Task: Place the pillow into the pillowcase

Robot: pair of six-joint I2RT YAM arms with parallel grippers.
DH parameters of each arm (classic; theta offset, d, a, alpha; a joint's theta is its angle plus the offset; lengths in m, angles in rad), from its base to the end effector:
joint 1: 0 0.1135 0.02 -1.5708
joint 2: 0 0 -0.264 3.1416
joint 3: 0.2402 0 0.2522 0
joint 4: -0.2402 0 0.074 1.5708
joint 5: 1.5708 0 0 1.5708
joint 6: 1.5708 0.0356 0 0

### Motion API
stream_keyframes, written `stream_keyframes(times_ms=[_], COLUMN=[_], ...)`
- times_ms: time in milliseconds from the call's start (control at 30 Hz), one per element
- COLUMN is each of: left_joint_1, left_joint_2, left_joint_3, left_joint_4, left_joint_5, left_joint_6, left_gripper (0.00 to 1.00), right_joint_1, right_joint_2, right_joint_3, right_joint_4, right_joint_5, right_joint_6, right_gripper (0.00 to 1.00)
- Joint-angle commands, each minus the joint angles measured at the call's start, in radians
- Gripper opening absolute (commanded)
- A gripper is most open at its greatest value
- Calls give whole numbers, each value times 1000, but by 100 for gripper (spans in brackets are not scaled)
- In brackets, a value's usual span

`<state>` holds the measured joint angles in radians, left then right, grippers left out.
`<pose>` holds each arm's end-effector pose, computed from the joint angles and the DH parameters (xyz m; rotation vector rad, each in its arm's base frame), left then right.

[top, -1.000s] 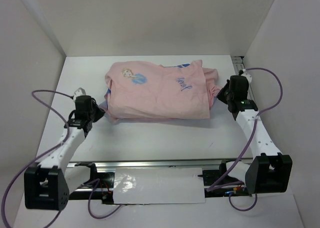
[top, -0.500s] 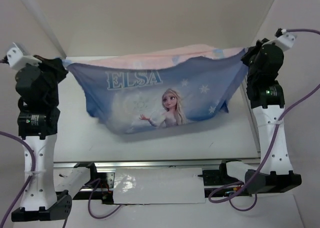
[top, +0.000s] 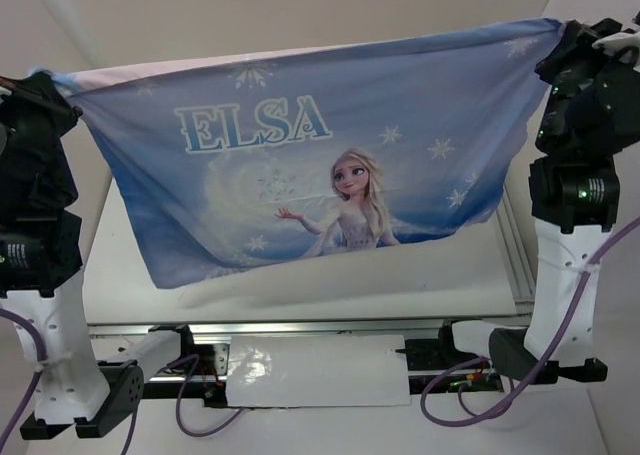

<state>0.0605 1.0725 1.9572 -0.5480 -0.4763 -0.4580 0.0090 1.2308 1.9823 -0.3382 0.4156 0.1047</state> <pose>0.1011 0.0225 0.6078 -0.7071 1.0585 -0.0486 0.1677 -0.0129 0.6163 0.4212 1.1190 -0.1406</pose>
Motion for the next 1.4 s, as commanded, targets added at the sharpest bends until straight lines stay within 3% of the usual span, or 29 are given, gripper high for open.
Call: stream_keyframes(times_ms=[0,200,500,600,733,900,1033,1067,1100,1133,1167,1200,1367], left_joint_1=[21,-27,-208,-267,-268,-177,-56,-36,-18,1,25,36,88], left_joint_2=[-29,-66,-39,32,148,372,622,682,792,841,884,932,851], left_joint_3=[55,123,114,54,-72,-168,-143,-104,-18,33,81,141,42], left_joint_4=[83,154,292,339,382,299,226,182,131,76,-25,-53,-38], left_joint_5=[-231,-324,-352,-410,-437,-303,-102,-69,11,27,27,40,94], left_joint_6=[113,238,375,413,404,233,159,127,84,50,18,3,-24], left_gripper=[0,0,0,0,0,0,0,15,42,99,100,100,100], right_joint_1=[-23,-14,115,138,148,30,-12,-12,-12,-12,-12,-12,-12], right_joint_2=[-79,-217,-154,-93,33,246,551,588,623,653,680,681,541], right_joint_3=[61,-22,14,-63,-242,-431,-378,-350,-314,-251,-229,-229,-329], right_joint_4=[143,166,134,134,184,222,235,211,188,161,122,122,160], right_joint_5=[179,227,293,302,279,100,-6,-15,-59,-75,-89,-101,-138], right_joint_6=[-115,-155,-191,-191,-145,70,109,109,99,99,99,99,108], right_gripper=[0,0,0,0,0,0,1,14,32,70,88,100,100])
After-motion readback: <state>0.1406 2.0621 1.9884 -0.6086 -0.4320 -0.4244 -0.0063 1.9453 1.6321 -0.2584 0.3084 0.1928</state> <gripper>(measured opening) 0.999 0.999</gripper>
